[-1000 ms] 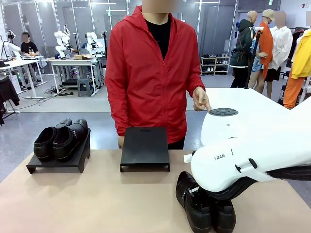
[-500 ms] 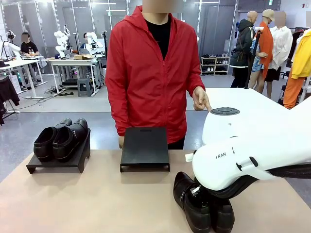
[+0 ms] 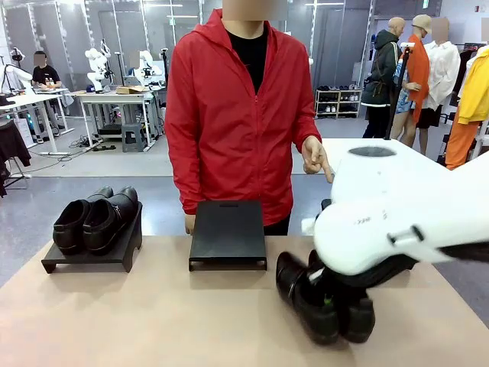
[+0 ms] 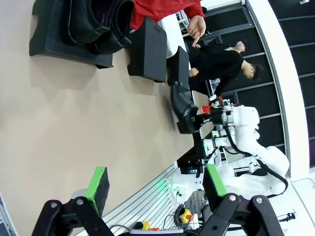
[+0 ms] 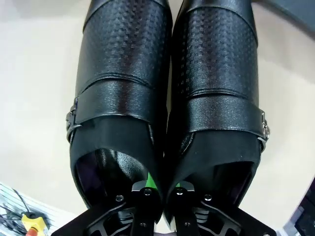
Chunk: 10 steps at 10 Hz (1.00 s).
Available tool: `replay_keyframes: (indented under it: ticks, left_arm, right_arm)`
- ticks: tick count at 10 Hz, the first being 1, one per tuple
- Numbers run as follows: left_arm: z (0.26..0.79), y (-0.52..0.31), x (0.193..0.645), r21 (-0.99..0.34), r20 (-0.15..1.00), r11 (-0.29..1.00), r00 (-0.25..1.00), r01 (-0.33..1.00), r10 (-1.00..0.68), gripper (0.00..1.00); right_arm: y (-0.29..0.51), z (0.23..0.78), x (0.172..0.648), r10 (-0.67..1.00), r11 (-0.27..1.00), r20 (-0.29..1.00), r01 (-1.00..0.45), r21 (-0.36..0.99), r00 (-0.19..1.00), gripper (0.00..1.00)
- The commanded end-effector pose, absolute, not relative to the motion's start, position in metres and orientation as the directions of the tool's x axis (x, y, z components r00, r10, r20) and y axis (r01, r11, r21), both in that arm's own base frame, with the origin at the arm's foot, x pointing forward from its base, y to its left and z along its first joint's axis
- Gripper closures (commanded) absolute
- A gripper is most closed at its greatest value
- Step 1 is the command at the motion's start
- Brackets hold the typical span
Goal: Place the shoes on the stand as instructed by the person.
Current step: Pick up another pair of Shoes and place it on the Shoes Stand indicated by the person.
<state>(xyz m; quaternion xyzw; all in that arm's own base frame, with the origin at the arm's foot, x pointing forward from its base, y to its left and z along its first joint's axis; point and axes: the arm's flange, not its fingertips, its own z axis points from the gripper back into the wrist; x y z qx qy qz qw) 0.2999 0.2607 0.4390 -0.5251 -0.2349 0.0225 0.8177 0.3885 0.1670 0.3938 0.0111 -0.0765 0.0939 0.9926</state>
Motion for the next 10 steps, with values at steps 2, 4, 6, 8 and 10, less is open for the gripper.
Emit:
replay_keyframes:
  ticks: [2,4,6,8,10]
  left_arm:
    - [0.439,0.26,0.297,-0.869,0.37,0.44,0.888,0.226,0.275,0.02]
    - [0.439,0.26,0.297,-0.869,0.37,0.44,0.888,0.226,0.275,0.02]
    - [0.439,0.26,0.297,-0.869,0.37,0.44,0.888,0.226,0.275,0.02]
    - [0.439,0.26,0.297,-0.869,0.37,0.44,0.888,0.226,0.275,0.02]
    - [0.439,0.26,0.297,-0.869,0.37,0.44,0.888,0.226,0.275,0.02]
  right_arm:
    - [0.099,0.466,0.412,0.14,0.983,0.233,-0.162,0.082,0.963,1.0]
    - [0.05,0.481,0.44,0.108,0.991,0.303,-0.126,0.041,0.947,1.0]
    - [0.024,0.485,0.455,0.05,0.995,0.33,-0.074,0.06,0.943,1.0]
    - [0.014,0.484,0.458,0.036,0.994,0.364,-0.071,0.082,0.931,1.0]
    - [0.01,0.481,0.451,0.035,0.997,0.3,-0.056,0.061,0.953,1.0]
